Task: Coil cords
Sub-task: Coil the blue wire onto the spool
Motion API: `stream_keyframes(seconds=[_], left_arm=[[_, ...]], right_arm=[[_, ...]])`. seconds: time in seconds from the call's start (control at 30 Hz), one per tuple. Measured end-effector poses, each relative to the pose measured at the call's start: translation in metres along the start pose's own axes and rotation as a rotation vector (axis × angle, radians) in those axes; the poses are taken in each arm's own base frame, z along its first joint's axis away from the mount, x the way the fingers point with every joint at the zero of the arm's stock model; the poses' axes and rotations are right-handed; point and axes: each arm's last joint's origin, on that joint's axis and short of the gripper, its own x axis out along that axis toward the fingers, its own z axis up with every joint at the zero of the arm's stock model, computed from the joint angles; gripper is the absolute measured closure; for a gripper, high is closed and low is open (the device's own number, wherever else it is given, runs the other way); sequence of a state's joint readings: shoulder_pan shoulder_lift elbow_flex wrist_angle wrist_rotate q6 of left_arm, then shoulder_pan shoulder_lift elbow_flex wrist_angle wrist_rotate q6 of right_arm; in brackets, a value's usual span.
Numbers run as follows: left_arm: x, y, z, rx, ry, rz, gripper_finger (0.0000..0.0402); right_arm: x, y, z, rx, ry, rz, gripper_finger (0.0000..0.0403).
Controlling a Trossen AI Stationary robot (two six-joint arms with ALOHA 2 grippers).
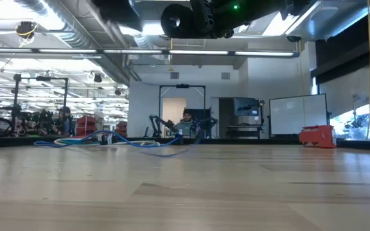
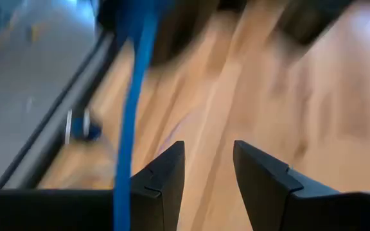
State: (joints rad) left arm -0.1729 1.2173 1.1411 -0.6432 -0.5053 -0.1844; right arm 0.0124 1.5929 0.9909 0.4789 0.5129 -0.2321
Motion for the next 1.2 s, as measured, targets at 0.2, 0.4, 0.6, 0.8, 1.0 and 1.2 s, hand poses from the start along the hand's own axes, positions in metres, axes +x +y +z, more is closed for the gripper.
stream_keyframes(seconds=[0.2, 0.4, 0.6, 0.8, 1.0, 1.2], left_arm=[[-0.033, -0.012, 0.044, 0.080, -0.282, -0.091, 0.0274], [-0.038, -0.035, 0.053, 0.153, -0.405, -0.265, 0.0274], [-0.011, -0.042, 0.058, 0.153, -0.399, -0.203, 0.0274], [0.038, -0.077, 0.025, 0.311, -0.116, -0.278, 0.0274], [0.082, -0.109, -0.022, 0.422, 0.220, -0.259, 0.0274], [0.095, -0.119, -0.049, 0.494, 0.401, -0.216, 0.0274]], right_arm=[[0.000, 0.000, 0.005, 0.006, -0.012, 0.006, 0.0391], [0.000, 0.000, 0.002, -0.008, 0.013, 0.003, 0.0391], [0.000, 0.000, 0.002, -0.007, 0.011, 0.002, 0.0391], [0.000, 0.000, 0.001, -0.013, 0.022, 0.004, 0.0391], [0.000, 0.000, 0.000, -0.017, 0.028, -0.003, 0.0391], [0.000, 0.000, 0.000, -0.015, 0.024, -0.004, 0.0391]])
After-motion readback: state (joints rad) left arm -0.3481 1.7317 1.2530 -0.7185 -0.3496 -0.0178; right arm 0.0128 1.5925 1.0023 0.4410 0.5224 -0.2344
